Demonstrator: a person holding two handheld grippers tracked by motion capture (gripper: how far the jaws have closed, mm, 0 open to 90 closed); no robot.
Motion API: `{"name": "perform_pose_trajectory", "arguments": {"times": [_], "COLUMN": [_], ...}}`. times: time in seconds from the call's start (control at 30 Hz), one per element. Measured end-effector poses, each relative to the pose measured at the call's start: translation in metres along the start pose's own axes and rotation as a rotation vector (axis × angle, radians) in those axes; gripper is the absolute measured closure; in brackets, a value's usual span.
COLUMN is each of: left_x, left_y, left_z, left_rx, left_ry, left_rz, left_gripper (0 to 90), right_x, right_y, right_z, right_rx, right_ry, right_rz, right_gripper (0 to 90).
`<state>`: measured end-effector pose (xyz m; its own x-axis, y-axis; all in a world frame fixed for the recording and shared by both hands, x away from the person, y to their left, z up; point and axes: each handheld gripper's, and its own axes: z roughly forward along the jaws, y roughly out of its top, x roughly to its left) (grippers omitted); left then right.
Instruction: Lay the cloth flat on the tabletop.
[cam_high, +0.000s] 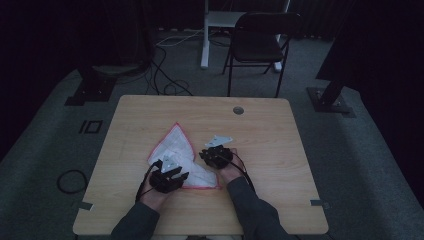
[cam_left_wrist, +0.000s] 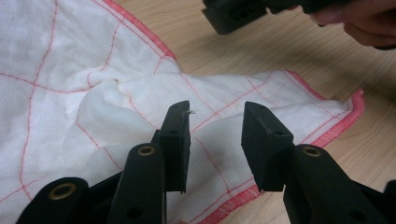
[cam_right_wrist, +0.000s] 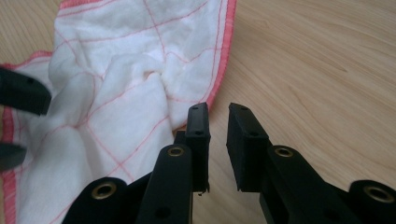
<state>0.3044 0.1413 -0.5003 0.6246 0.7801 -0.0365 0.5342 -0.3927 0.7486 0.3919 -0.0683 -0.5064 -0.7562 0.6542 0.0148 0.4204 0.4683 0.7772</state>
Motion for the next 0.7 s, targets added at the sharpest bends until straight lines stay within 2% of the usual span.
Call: {"name": "perform_pose_trajectory", "arguments": {"times": [0.33,0.47,0.6,0.7], "left_x": [-0.001,-0.005,-0.009,-0.016], "left_y": [-0.002,-0.001,0.001,0.002], "left_z": [0.003,0.004,0.007,0.011], "left_rx": [0.009,0.006,0.005,0.008], "left_ry": [-0.001,-0.012,-0.022,-0.043], "left_rz": [0.002,0.008,0.017,0.035], "left_gripper": [63.1,63.1,63.0,62.0], "right_x": [-0.009,-0.010,-0.014,-0.014], "right_y": [0.009,0.013,0.016,0.018], "right_z": [0.014,0.027,0.036,0.042], "right_rx": [0.014,0.034,0.037,0.041], "right_ry": [0.010,0.028,0.072,0.080], "right_rz": [0.034,0.058,0.109,0.118], "right_gripper": [75.6,71.6,69.5,66.4]}}
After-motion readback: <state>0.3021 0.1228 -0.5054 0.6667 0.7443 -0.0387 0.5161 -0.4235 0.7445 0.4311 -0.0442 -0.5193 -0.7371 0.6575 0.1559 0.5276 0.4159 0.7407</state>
